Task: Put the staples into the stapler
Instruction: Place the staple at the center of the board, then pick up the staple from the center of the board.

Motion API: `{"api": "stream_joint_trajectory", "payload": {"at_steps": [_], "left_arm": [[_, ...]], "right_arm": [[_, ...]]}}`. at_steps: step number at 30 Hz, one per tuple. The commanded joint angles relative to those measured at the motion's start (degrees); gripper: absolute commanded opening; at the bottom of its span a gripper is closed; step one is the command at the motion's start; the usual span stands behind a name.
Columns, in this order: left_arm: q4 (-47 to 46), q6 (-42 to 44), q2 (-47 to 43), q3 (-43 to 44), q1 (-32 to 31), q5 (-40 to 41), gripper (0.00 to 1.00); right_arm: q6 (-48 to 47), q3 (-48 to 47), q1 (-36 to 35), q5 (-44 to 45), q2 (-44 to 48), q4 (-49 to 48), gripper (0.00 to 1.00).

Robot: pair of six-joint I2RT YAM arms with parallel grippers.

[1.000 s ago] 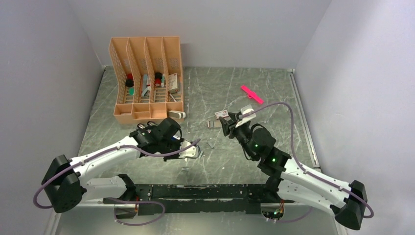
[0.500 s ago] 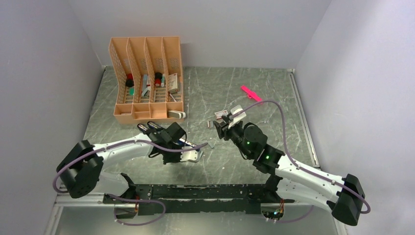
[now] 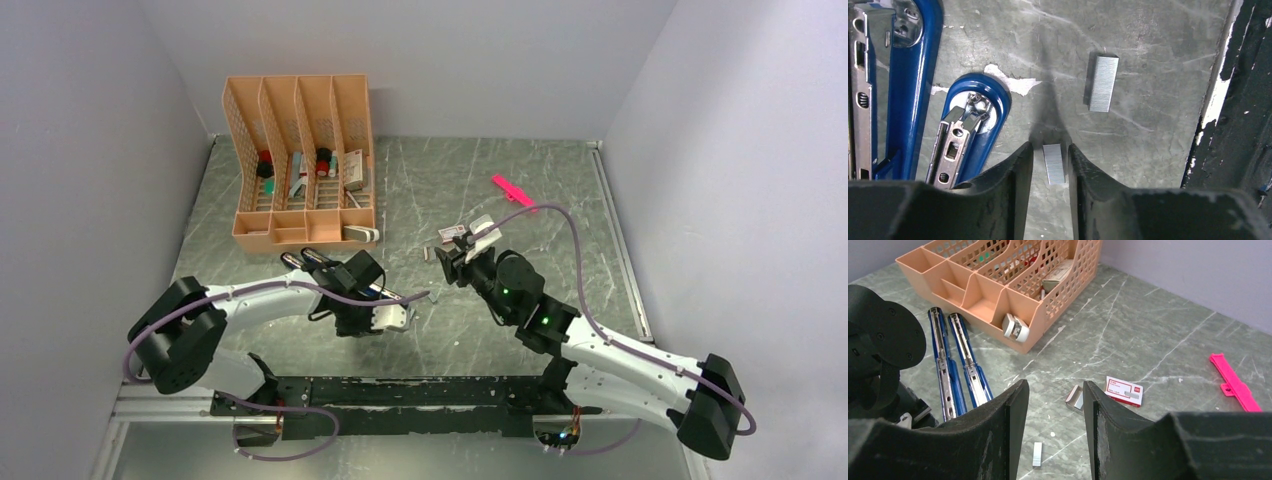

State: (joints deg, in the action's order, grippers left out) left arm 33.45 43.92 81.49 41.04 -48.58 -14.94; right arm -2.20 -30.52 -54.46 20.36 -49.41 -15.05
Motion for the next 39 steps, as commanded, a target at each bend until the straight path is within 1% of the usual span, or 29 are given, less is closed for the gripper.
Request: {"api": "stream_joint_trajectory", "payload": {"at_steps": [1,4,9,11,14,16,19,20,22,24,29,31,36,39], "left_arm": [[-1.07,-0.67,-2.25,0.25,0.14,1.17,0.39],[-1.34,-1.30,-4.22,0.51,0.13,1.35,0.41],[-1.92,-2.26,-8.22,1.96,0.10,1.56,0.42],[-3.03,-4.13,-10.76,4.22,0.10,-0.67,0.42],[-6.90,-8.06,-14.43,7.29,0.15,-7.12,0.40],[-13.56,-13.75,-17.64,7.10,0.12,-8.18,0.36],[-25.49,-23.89,-22.68,4.27,0.14,-4.28,0.31],[-28.77,-27.16,-23.92,3.41,0.15,-1.82,0.33],[-32.13,-37.34,-24.79,3.85,0.19,7.65,0.47],[-29.88,-41.66,-23.60,7.25,1.21,13.91,0.51],[-23.79,-48.65,-19.56,14.06,7.69,15.05,0.55],[-21.57,-48.98,-18.30,16.13,10.45,13.56,0.56],[-19.60,-52.08,-17.53,17.26,14.20,18.46,0.57],[-19.04,-52.84,-17.60,17.03,16.04,18.24,0.58]], "right_arm": [[0.00,-0.80,0.23,0.08,-0.18,0.71,0.48],[-0.11,-1.34,0.18,0.16,0.43,1.85,0.48],[0.92,-0.78,0.18,1.19,2.55,2.66,0.48],[1.63,-0.97,0.18,1.66,2.67,3.42,0.48],[4.48,-1.88,0.24,5.61,1.78,5.65,0.48],[6.21,-2.98,0.64,6.47,0.21,8.61,0.48],[8.94,-5.68,3.68,0.48,-4.18,13.93,0.48],[10.07,-6.71,5.09,-2.34,-6.33,15.68,0.48],[12.49,-9.12,7.59,-6.14,-10.69,19.76,0.48],[13.43,-10.13,8.33,-8.28,-14.77,21.81,0.48],[11.90,-12.31,8.33,-16.01,-24.93,25.45,0.48],[11.85,-12.58,8.28,-16.87,-28.22,25.28,0.48],[11.83,-11.90,7.83,-16.30,-32.72,22.32,0.48],[11.28,-12.39,6.85,-16.22,-34.32,21.68,0.48]]}}
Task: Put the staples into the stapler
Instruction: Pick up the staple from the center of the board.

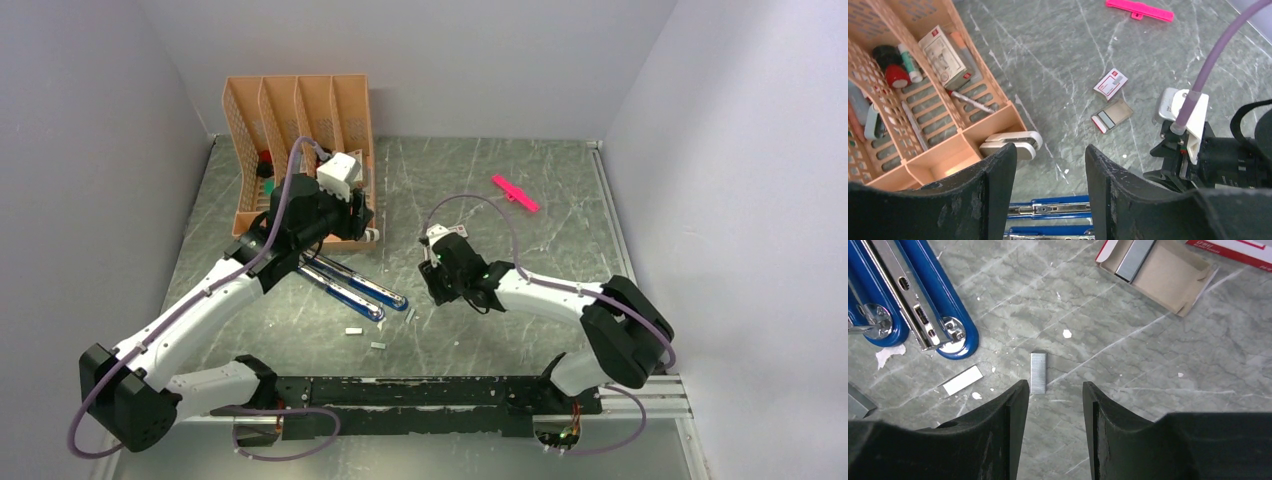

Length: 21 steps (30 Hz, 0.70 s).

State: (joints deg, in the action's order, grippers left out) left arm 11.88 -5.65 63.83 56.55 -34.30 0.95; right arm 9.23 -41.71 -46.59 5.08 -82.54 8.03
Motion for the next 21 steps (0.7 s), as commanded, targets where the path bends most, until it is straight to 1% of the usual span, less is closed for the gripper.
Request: {"api": "stream_joint_trajectory", "payload": {"at_steps": [1,3,5,8,10,13,15,21], "left_arm": [[2.59,-3.39,0.12,1.46,2.10,1.78,0.58],[2.71,-3.53,0.23,1.24,2.49,1.20,0.58],[2.74,-3.50,0.20,0.98,2.65,1.32,0.58],[2.55,-3.25,0.00,0.63,2.88,1.27,0.58],[2.30,-3.06,-0.18,0.34,3.07,0.95,0.58],[2.18,-2.80,-0.58,-0.10,3.08,0.62,0.58],[2.46,-2.58,-0.87,-0.15,3.11,0.63,0.58],[2.83,-2.51,-2.31,-0.51,3.11,0.36,0.58]], "right_arm": [[-0.38,-1.37,-1.55,-0.95,-1.37,-1.62,0.48],[-0.11,-1.78,-2.71,-0.72,-1.63,-1.85,0.48],[2.26,-2.19,-4.35,0.84,-1.45,-1.95,0.48],[9.66,-1.01,-7.05,6.54,0.04,-3.92,0.48],[15.39,0.41,-8.16,9.08,1.41,-5.81,0.48],[21.22,1.97,-9.74,12.18,2.31,-7.52,0.50],[23.34,2.10,-10.73,13.30,1.90,-7.78,0.53],[26.03,-0.29,-14.85,15.63,-2.48,-6.22,0.55]]}}
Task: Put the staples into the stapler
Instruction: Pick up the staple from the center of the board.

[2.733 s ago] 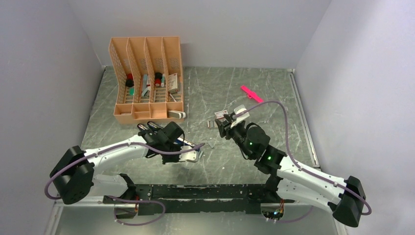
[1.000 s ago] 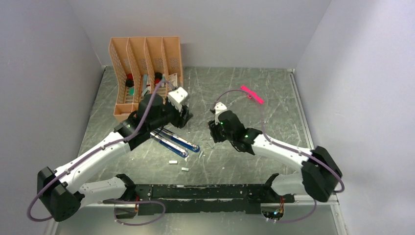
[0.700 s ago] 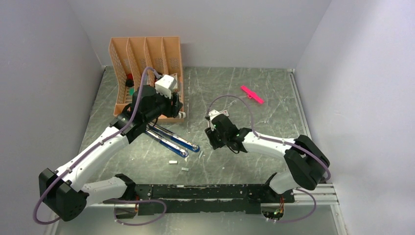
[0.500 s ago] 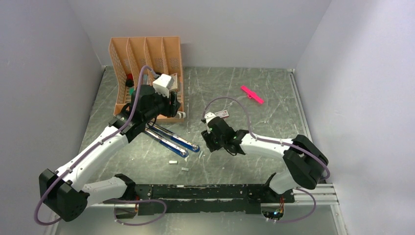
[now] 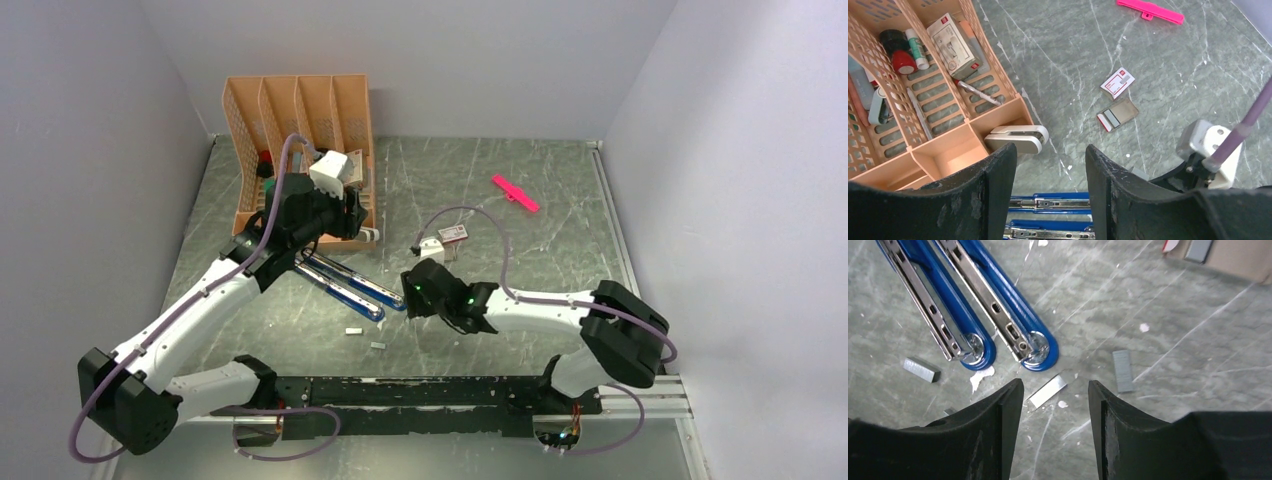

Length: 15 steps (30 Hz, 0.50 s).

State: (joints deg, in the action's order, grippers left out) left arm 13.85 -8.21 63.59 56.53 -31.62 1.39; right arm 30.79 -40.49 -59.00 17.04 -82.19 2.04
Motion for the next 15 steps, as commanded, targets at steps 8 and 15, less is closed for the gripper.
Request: {"api": "stream_joint_trajectory", "payload": {"at_steps": [8,15], "left_arm": [[1.70,0.14,-2.83,-0.72,0.48,0.47,0.57],[1.72,0.21,-2.86,-0.63,0.50,0.17,0.57]], "right_arm": [[3.84,-5.28,-4.27,4.58,-8.25,2.75,0.59],[2.25,-7.43,-4.74,6.54,-10.90,6.24,0.60]]}}
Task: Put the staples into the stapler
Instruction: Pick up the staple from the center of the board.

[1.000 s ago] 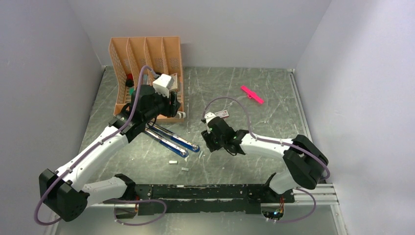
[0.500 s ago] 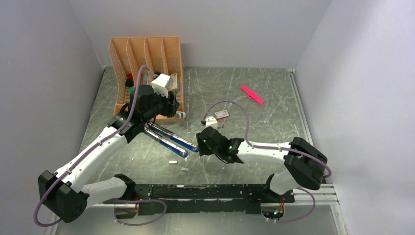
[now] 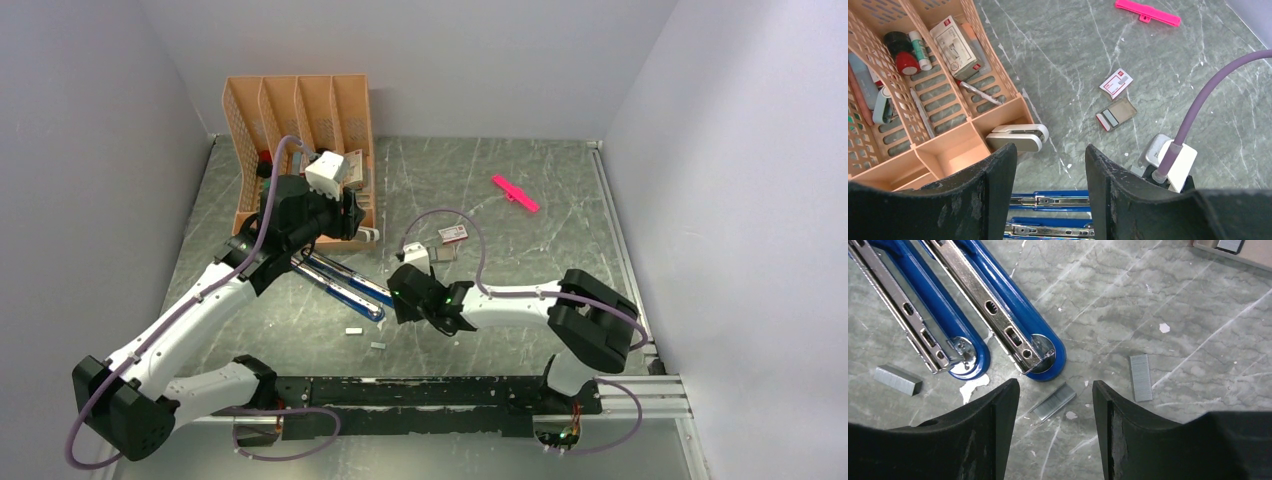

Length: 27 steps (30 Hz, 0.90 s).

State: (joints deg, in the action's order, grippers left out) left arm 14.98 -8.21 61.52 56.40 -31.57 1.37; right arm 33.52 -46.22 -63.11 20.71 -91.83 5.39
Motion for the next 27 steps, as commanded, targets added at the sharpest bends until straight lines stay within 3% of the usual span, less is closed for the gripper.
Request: {"api": "stream_joint_trajectory", "payload": {"at_steps": [1,27], "left_arm": [[0.58,0.21,-0.74,-0.50,0.48,0.13,0.57],[1.31,0.46,-0.18,-0.06,0.81,-0.38,0.57]], "right_arm": [[-0.59,-1.87,-0.73,3.11,-1.67,3.40,0.60],[0.89,-1.11,-1.31,1.57,-0.93,10.63,0.53]]}}
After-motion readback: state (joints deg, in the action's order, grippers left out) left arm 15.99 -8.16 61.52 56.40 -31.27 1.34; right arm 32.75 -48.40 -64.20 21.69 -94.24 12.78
